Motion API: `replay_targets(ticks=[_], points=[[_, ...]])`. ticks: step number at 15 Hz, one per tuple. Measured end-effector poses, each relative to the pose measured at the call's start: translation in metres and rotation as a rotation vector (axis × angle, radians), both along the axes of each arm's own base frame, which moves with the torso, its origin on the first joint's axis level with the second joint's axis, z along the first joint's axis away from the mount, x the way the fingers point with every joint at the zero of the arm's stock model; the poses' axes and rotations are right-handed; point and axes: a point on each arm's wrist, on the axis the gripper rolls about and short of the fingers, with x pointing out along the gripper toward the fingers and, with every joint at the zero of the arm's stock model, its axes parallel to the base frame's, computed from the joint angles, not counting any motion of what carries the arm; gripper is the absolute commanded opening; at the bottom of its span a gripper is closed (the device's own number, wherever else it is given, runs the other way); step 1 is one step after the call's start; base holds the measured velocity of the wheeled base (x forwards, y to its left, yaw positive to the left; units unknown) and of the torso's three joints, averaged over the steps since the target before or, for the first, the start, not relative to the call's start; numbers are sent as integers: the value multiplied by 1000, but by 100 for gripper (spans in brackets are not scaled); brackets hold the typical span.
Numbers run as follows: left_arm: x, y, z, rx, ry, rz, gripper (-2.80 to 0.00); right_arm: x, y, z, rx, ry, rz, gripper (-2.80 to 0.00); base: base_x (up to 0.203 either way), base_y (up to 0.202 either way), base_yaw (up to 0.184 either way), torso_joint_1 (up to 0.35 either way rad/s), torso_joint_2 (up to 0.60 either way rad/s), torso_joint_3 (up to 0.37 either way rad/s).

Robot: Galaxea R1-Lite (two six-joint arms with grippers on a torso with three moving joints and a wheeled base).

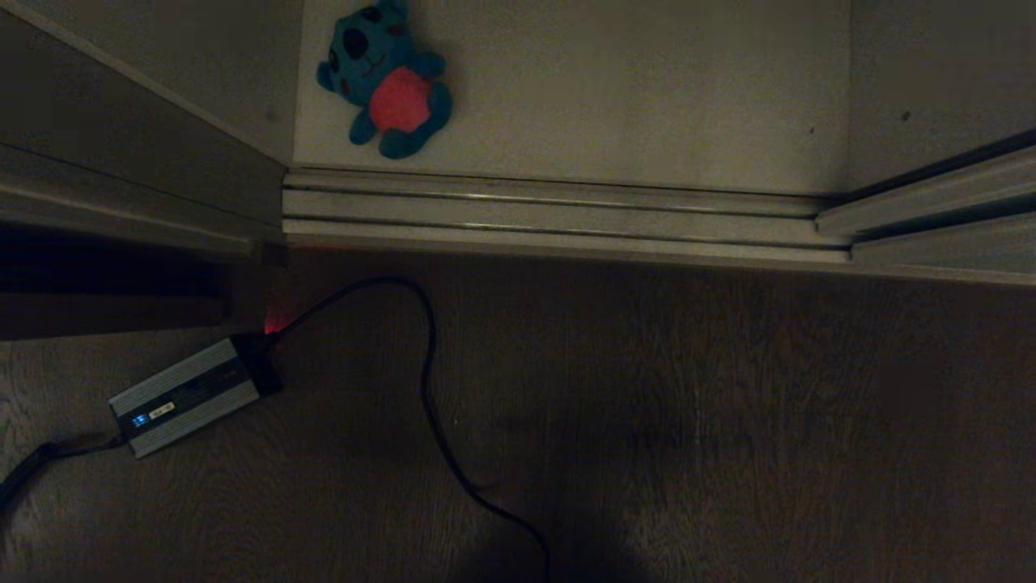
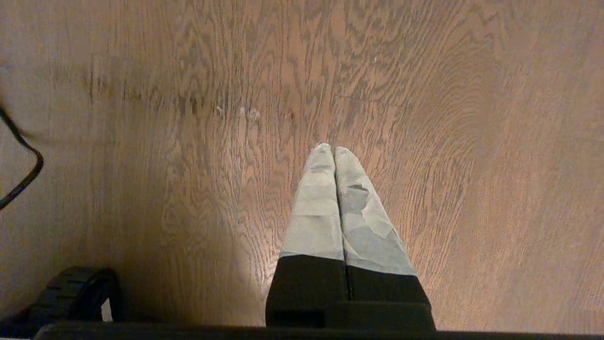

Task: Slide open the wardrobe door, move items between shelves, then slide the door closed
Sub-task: Place the green doll on the lower shelf

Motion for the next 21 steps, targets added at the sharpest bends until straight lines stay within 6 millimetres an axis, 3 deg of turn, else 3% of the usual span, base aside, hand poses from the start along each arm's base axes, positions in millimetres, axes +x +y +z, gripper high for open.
replay_targets(ticks=[21], points=[[0, 0, 0, -5, -1, 1, -280, 0, 0, 0, 0, 0, 0, -280, 0, 0, 0, 2, 2, 202]])
